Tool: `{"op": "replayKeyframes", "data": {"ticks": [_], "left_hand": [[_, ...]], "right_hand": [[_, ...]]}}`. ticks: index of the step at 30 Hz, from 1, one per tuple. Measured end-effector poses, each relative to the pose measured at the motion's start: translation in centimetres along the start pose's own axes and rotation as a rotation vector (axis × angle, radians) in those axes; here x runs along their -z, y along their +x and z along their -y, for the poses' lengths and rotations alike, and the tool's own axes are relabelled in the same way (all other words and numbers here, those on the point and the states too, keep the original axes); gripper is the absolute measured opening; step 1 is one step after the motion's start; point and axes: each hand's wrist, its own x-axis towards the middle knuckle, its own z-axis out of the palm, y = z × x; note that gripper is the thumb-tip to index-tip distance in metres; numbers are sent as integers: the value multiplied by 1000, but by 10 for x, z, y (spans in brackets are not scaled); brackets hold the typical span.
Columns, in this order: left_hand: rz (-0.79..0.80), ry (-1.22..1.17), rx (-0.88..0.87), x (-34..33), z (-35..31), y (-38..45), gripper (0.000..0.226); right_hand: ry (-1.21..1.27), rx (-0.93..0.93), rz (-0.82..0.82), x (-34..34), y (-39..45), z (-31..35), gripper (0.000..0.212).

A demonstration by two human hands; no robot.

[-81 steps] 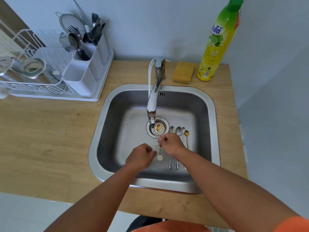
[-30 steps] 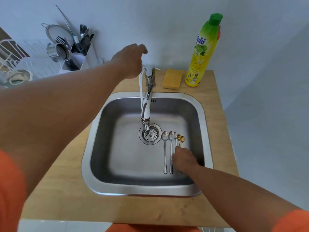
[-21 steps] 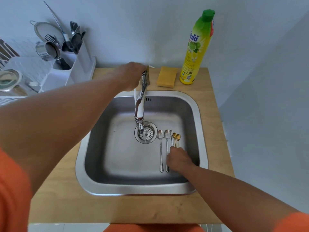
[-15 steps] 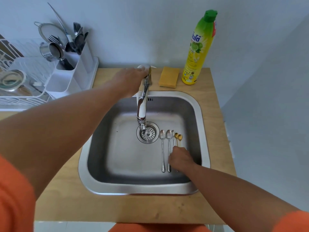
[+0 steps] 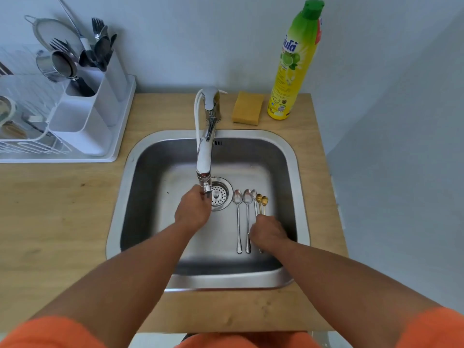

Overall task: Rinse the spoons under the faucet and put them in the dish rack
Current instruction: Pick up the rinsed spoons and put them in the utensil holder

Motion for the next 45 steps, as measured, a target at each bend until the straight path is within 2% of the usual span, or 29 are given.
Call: {"op": "replayKeyframes", "data": {"ticks": [2,5,15,17,21,24,28,33,37,41,45], "left_hand": [[116,22,12,-24,-3,-9,23],[195,69,11,-49,-10,-13,18],[294,284,12,-78,-26,-4,38],[285,297,36,-81,-28,-3,36],[271,268,109,-84,-31,-6,29],[330,205,142,-83,-29,-9,22],[364,129,185,-77,-19,-14,26],[315,-32,314,-46,3,-16,29],[228,-80,328,-7,19,-11,25],[69,-118,260,39,29,-13,23],[-135,-73,139,91,25,-16,20]], "right_hand": [[3,-14,-7,-1,0,-2,17],[8,-36,-19,-2,1,-3,20],[30,-61,-23,-4,9,-1,23],[31,-59,-23,-3,12,0,22],[22,-64,-23,2,17,3,19],[4,-49,-28,4,22,8,8],[-17,-23,-57,2,28,17,13],[-73,-18,-77,-1,32,21,13],[-145,15,-54,-2,31,22,10],[-155,42,0,-4,27,29,10],[-167,111,83,-11,18,37,21]]}}
